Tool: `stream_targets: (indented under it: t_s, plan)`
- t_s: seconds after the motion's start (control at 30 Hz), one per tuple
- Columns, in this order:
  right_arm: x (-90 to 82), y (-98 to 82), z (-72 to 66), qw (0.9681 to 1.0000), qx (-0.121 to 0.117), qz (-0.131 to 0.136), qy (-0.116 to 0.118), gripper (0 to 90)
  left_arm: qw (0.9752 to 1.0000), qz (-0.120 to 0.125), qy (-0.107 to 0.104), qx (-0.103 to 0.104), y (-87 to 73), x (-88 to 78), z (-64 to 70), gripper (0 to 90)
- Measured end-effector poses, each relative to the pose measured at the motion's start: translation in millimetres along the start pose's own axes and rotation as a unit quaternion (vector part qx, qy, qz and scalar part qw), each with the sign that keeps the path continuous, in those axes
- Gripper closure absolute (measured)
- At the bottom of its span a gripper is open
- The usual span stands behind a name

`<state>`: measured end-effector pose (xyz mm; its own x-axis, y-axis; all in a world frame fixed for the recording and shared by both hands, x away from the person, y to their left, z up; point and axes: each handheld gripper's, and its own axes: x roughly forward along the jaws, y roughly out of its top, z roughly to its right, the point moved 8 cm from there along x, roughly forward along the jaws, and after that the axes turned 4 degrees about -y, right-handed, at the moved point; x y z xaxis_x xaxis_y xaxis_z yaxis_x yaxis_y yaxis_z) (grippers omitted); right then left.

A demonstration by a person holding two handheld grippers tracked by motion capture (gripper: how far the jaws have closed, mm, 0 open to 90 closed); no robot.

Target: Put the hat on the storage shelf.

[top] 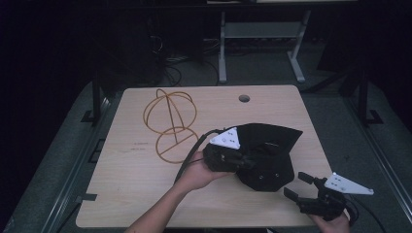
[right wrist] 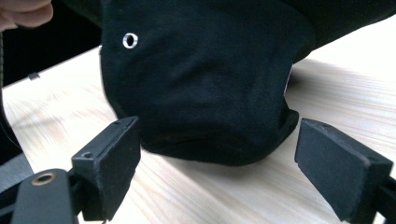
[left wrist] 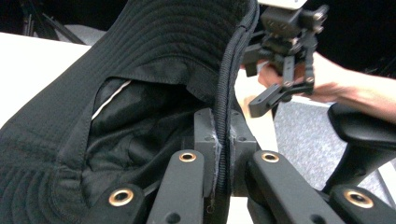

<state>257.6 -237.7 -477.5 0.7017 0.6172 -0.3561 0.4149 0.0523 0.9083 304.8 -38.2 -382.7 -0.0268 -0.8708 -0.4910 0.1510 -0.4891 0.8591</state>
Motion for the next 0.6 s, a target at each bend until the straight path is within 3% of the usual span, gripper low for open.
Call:
stream_targets:
  t_s: [0.23,0.43,0.6]
  plan:
    - [17.3,3.9,-0.8,0.9996,0.012,-0.001,0.027,18.0,1.0000,0.007,-0.007,0.000,-0.8,-3.4,3.4,85.5]
    - [25.2,6.6,-4.9,0.9998,-0.005,0.006,0.020,52.1,0.9999,0.005,-0.010,0.000,-4.1,-3.8,6.6,85.6]
    - [30.3,5.5,-8.9,0.9996,-0.018,0.001,0.022,69.6,0.9999,-0.002,-0.013,0.005,-8.3,-3.5,10.3,85.6]
